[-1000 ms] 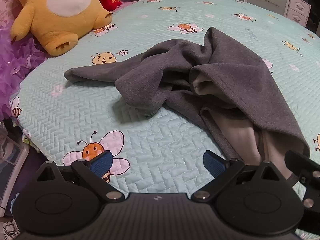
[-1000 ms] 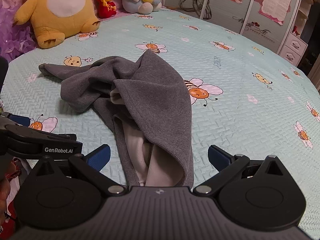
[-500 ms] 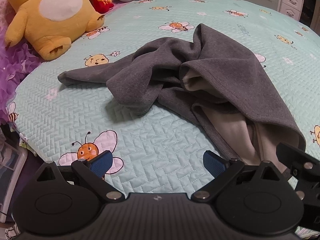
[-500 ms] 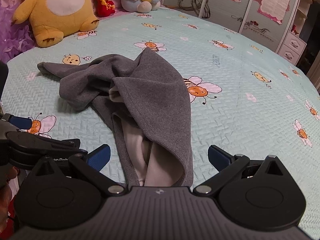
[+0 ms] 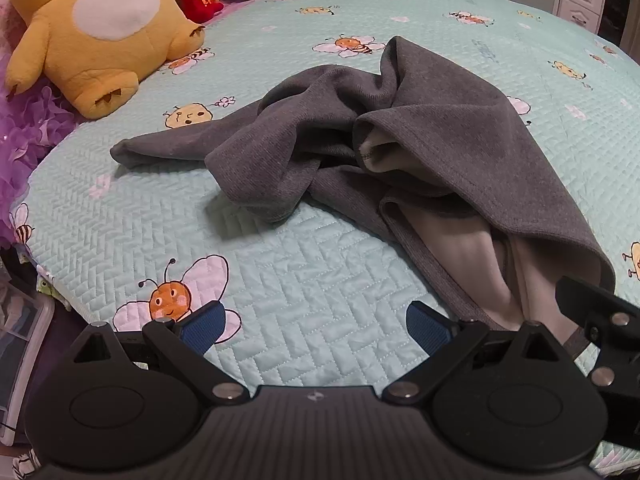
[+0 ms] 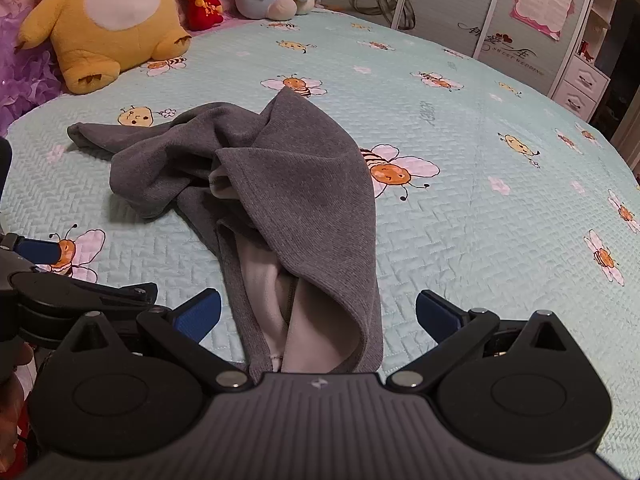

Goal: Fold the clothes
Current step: 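Position the right gripper over the grey garment's hanging fold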

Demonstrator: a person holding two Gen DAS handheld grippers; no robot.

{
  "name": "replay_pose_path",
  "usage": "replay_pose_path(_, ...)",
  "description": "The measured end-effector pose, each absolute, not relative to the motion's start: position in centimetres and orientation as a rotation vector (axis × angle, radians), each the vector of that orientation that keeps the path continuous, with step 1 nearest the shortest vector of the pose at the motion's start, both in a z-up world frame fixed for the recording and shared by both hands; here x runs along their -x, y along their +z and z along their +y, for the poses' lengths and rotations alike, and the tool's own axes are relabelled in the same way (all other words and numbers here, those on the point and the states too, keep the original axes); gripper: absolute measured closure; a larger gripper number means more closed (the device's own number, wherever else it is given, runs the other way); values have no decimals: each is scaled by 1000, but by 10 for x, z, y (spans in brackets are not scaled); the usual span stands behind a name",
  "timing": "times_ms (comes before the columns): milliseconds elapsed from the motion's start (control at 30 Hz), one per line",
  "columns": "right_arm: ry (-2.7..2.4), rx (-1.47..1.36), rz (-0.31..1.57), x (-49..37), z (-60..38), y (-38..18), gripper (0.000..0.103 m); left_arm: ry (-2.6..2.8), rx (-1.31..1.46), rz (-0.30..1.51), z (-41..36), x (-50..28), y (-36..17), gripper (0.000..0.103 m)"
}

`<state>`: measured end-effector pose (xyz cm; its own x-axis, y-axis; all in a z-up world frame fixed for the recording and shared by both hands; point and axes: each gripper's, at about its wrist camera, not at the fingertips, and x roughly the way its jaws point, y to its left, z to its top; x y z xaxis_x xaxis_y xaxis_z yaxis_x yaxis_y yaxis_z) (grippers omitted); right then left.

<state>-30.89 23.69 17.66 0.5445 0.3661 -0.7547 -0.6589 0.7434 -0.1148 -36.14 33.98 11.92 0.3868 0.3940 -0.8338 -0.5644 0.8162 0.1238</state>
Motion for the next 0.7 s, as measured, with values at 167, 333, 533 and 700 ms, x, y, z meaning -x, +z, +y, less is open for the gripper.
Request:
replay_pose_path(167, 629, 413, 790, 308, 237, 174, 1, 615, 195, 1008, 340, 361, 117, 3)
replay_pose_path(333, 630, 412, 797, 308, 237, 172, 1, 621, 194, 1009, 340, 361, 115, 3)
replay_pose_path(533, 629, 400, 804, 306, 236, 171, 1, 626, 195, 1004, 341, 361, 115, 3)
replay_pose_path(700, 627, 401, 801, 306, 236, 171, 1, 622, 204, 987, 341, 363, 117, 3)
